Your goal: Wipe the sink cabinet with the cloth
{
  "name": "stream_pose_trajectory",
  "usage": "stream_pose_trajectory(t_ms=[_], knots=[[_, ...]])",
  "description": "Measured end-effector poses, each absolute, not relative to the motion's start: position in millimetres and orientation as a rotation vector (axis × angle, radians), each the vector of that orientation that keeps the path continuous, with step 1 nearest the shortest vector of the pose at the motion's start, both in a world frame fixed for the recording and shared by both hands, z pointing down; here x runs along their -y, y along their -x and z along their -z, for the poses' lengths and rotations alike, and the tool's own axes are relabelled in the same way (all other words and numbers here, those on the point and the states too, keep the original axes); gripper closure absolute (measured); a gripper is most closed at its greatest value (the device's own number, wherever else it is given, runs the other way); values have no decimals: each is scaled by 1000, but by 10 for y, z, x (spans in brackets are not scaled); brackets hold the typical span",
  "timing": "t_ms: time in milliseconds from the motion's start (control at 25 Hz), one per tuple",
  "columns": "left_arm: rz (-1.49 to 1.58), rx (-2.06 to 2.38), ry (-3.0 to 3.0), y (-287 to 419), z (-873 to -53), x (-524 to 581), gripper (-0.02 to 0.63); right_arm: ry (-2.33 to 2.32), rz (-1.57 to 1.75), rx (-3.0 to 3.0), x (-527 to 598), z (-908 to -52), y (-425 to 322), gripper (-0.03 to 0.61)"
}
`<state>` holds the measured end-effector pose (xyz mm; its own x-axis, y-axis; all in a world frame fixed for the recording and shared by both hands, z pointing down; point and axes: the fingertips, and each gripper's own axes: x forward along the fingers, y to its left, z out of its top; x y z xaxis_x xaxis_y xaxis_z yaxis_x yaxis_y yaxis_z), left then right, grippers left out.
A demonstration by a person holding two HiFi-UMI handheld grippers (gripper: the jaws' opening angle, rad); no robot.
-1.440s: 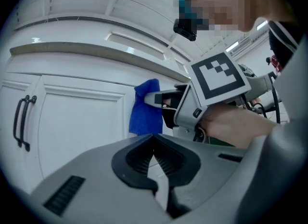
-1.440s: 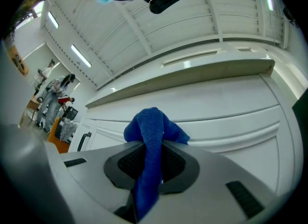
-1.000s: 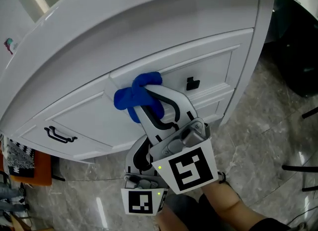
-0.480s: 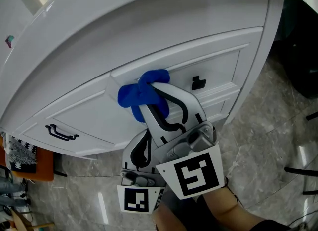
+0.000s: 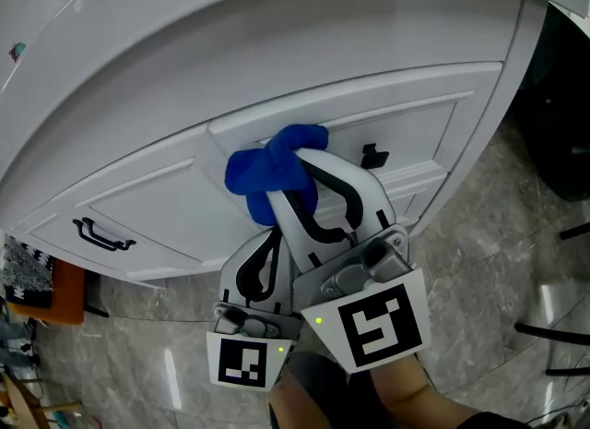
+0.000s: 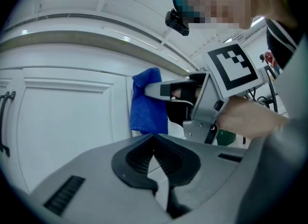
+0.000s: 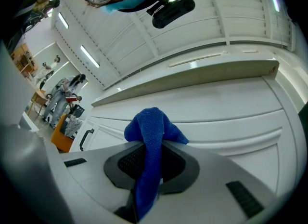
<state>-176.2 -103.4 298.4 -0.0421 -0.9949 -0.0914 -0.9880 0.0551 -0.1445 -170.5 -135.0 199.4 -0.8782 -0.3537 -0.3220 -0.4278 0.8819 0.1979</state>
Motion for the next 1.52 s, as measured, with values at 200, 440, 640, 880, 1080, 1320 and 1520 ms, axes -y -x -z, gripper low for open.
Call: stream_pose_trajectory(t_ms=[200,440,640,880,1080,1320,1520], knots=[[50,-2151,2030,1803,-2951,996,609,583,-378,-2762,1368,-1978,1692,518],[15,-2159,2067,1756,-3042,1049,610,593,-416,-2782,1375,-1993,1682,518],[10,-2138,2107,1699,-3085,1106,609,637,-461,-2784,1457,-1998,1595,518],[11,-2148,2115,1732,-3118,1073,609,643,-478,-2779,1489,-1987,1561,518],[2,-2156,2100,1798,-3126,1027,609,656,-465,-2777,1534,-2000,1523,518],[18,-2130,2115,1652,-3071,1055,609,695,-429,-2751,1613,-1922,1372,518],[24,-2144,2105,1650,-3063,1045,609,704,-404,-2745,1651,-1927,1330,518]])
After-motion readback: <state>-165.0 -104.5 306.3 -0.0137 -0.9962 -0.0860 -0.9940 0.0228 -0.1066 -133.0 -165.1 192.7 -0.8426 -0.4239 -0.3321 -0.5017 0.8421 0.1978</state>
